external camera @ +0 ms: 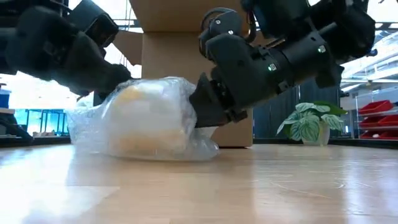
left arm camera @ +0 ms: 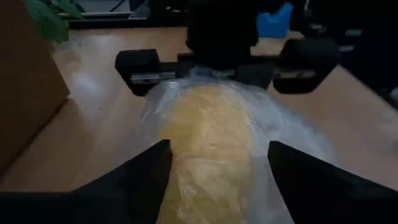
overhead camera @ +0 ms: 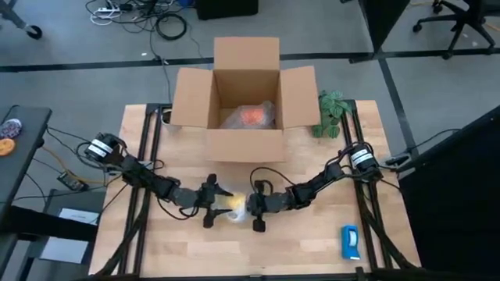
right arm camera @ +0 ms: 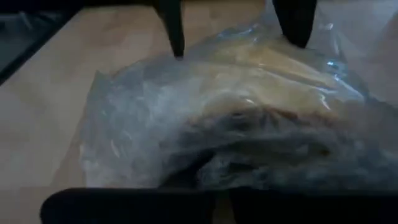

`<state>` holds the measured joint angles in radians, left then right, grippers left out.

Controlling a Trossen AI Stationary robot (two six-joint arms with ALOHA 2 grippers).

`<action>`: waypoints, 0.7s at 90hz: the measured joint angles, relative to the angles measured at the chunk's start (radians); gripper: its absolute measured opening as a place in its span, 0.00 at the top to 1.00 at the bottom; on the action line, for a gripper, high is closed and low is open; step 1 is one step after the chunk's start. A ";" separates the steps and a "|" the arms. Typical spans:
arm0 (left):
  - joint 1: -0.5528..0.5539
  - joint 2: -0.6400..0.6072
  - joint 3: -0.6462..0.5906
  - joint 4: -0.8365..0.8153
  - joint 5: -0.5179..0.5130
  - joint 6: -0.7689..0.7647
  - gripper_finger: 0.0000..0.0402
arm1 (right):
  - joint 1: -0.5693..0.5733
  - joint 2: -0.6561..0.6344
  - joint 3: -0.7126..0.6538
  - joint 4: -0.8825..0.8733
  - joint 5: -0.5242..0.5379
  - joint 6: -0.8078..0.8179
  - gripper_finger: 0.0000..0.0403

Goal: Wrap mug
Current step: Wrap the yellow mug with the bubble wrap

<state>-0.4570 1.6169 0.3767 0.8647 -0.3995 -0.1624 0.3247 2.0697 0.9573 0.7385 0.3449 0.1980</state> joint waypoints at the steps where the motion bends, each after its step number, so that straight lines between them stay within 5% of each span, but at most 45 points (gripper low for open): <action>1: 0.003 0.000 0.000 -0.001 0.000 0.001 0.33 | -0.001 0.000 0.000 0.001 0.001 -0.001 0.93; 20: 0.048 0.000 -0.003 -0.012 0.033 0.027 0.28 | -0.010 0.003 0.005 0.003 0.008 0.016 0.87; 63: 0.051 -0.002 -0.006 -0.041 0.028 0.029 0.33 | 0.073 -0.100 0.008 -0.263 0.058 0.109 0.95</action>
<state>-0.4065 1.6152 0.3710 0.8242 -0.3714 -0.1338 0.3975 1.9697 0.9649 0.4759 0.4025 0.3073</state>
